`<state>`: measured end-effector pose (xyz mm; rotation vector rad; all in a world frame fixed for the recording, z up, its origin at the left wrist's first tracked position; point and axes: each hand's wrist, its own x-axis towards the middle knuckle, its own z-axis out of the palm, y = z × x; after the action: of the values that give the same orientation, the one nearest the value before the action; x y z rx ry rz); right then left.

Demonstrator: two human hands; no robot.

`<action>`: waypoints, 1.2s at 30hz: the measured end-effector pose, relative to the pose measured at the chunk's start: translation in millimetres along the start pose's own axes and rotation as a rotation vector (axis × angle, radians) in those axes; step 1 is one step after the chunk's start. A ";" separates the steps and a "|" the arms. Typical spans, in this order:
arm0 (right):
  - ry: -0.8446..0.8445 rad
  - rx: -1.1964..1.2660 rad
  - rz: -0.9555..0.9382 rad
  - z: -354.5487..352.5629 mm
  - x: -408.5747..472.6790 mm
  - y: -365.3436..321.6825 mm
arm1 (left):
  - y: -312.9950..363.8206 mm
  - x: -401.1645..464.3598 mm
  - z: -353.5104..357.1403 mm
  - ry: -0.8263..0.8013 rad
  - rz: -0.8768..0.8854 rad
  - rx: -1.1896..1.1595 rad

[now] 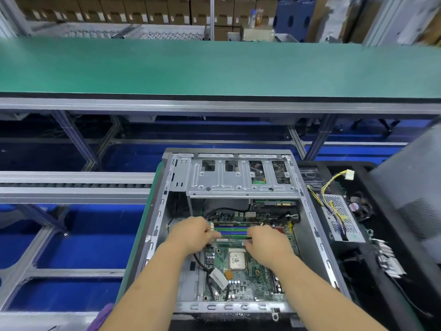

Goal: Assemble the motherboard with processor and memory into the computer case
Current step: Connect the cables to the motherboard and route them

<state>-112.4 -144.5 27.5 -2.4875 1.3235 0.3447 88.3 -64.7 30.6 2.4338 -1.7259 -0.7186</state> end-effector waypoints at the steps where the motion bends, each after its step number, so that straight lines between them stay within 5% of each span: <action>1: 0.030 0.018 0.032 -0.5 -0.4 1.8 | -0.7 -0.4 -0.2 0.053 -0.022 0.010; 9: 0.224 0.417 0.136 -4.6 8.7 17.2 | -4.3 5.6 -2.1 0.135 -0.211 0.036; 13: 0.159 0.270 0.065 -1.0 16.6 24.8 | -3.9 4.4 -0.3 0.139 -0.210 0.109; 17: 0.070 0.202 -0.009 4.2 20.9 20.5 | -4.3 1.2 -6.6 0.211 -0.393 0.209; 22: 0.020 0.239 -0.070 7.6 26.4 23.9 | -2.4 2.9 3.7 0.229 -0.523 -0.034; 26: 0.028 0.347 -0.131 9.0 32.5 30.9 | 1.2 12.9 8.3 0.373 -0.430 -0.338; 31: -0.006 0.368 -0.038 6.1 42.7 26.0 | -3.4 13.9 15.5 0.461 -0.494 -0.314; 36: -0.063 0.227 -0.119 8.9 44.2 14.0 | -11.5 15.1 22.0 0.316 -0.704 -0.363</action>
<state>-100.6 -182.4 1.8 -2.3327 1.1167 0.2299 93.1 -69.7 2.4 2.6662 -0.5489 -0.5737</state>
